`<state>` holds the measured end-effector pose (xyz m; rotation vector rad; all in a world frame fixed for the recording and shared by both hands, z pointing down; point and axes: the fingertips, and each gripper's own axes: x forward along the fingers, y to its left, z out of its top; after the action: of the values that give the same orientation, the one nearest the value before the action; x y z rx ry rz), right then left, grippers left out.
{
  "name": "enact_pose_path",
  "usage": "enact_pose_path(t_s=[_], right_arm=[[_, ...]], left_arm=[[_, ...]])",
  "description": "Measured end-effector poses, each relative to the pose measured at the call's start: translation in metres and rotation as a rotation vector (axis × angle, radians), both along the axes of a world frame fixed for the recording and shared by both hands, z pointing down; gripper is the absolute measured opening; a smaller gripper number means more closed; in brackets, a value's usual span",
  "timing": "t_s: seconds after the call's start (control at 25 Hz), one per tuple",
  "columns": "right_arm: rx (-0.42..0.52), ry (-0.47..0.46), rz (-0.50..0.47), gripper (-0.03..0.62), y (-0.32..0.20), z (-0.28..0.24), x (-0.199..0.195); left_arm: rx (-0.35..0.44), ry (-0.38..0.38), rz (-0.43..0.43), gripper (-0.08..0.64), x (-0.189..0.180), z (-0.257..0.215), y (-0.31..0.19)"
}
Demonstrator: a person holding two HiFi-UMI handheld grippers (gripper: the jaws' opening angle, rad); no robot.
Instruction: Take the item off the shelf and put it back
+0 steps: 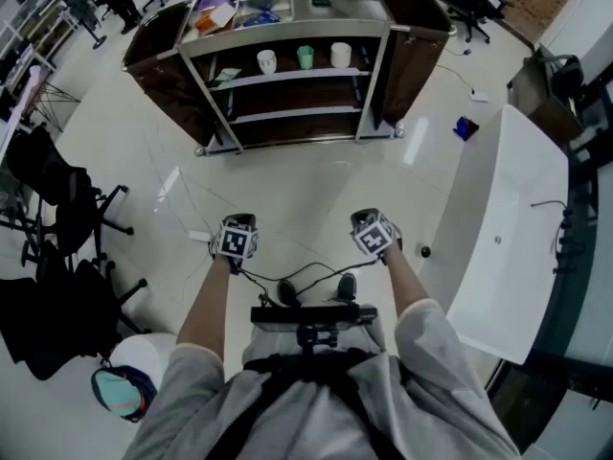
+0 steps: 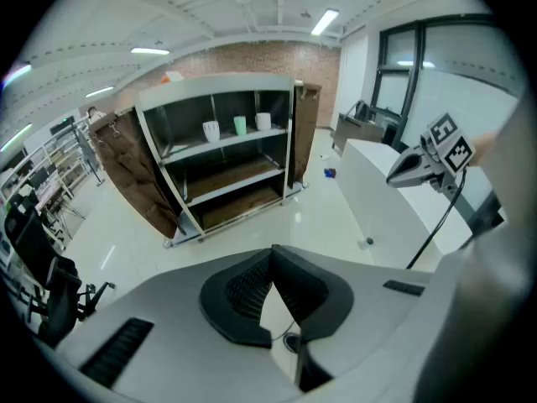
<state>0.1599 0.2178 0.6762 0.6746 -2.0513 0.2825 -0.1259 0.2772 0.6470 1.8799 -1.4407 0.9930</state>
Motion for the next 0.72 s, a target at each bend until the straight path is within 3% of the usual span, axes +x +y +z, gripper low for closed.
enact_pose_path(t_s=[0.2, 0.48, 0.6, 0.72], right_arm=[[0.161, -0.199, 0.121, 0.009, -0.019, -0.074, -0.002], [0.336, -0.421, 0.208, 0.009, -0.026, -0.152, -0.002], [0.413, -0.467, 0.221, 0.009, -0.018, -0.176, 0.002], [0.462, -0.521, 0.245, 0.009, -0.011, -0.194, 0.008]], left_arm=[[0.267, 0.054, -0.086, 0.005, -0.006, -0.059, -0.016], [0.550, 0.111, -0.167, 0.005, -0.012, -0.137, -0.013], [0.647, 0.125, -0.231, 0.005, -0.023, -0.157, -0.001], [0.688, 0.110, -0.257, 0.005, -0.023, -0.167, 0.010]])
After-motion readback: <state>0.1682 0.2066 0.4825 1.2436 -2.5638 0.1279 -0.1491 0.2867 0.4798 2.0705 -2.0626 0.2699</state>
